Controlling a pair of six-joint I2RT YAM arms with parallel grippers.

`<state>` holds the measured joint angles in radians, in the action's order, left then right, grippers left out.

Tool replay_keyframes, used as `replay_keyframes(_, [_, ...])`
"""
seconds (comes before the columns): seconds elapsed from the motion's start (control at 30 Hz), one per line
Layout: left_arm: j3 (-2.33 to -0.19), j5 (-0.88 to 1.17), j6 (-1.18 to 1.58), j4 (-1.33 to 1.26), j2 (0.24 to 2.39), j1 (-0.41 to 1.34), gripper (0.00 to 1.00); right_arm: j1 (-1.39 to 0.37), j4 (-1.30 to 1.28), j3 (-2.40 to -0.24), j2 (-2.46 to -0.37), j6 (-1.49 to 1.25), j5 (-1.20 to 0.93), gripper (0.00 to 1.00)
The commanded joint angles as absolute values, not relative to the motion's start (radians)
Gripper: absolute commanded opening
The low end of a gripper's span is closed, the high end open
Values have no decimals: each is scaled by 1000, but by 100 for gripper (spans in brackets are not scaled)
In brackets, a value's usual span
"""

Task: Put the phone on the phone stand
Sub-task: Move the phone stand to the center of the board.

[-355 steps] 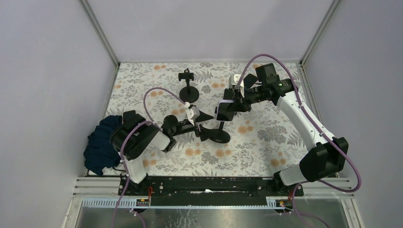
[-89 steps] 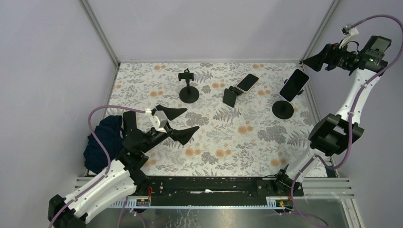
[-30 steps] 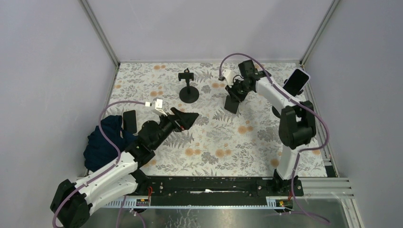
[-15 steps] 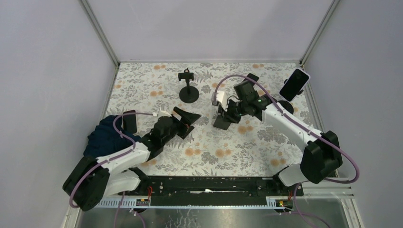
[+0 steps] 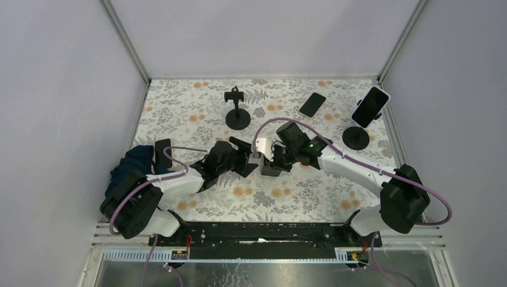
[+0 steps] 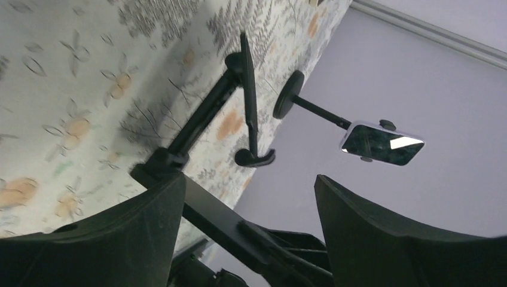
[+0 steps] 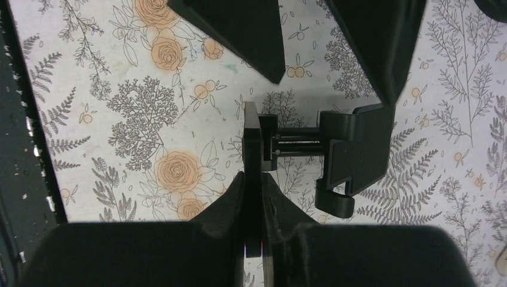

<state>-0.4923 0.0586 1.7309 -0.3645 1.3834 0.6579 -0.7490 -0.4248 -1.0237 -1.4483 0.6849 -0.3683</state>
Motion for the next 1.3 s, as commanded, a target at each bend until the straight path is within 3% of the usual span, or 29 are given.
replay_keyframes(0.0, [-534,102,1799,-370,1402,699,83,-813,-336,-1001,-1406,710,-250,0])
replay_keyframes(0.13, [-530,97,1803,-323,1379,721,77,-842,-317,-967,-1399,725,-195,0])
replay_keyframes(0.43, [-496,50,1775,-115,1247,738,76,-863,-305,-971,-1379,727,-119,0])
replay_keyframes(0.83, [-499,64,1827,-231,1348,781,70,-894,-258,-939,-1396,709,-98,0])
replay_keyframes(1.07, [-487,67,1847,-346,1427,789,51,-906,-261,-904,-1390,715,-133,2])
replay_keyframes(1.27, [-486,66,1812,-421,1480,790,22,-907,-308,-881,-1368,725,-219,7])
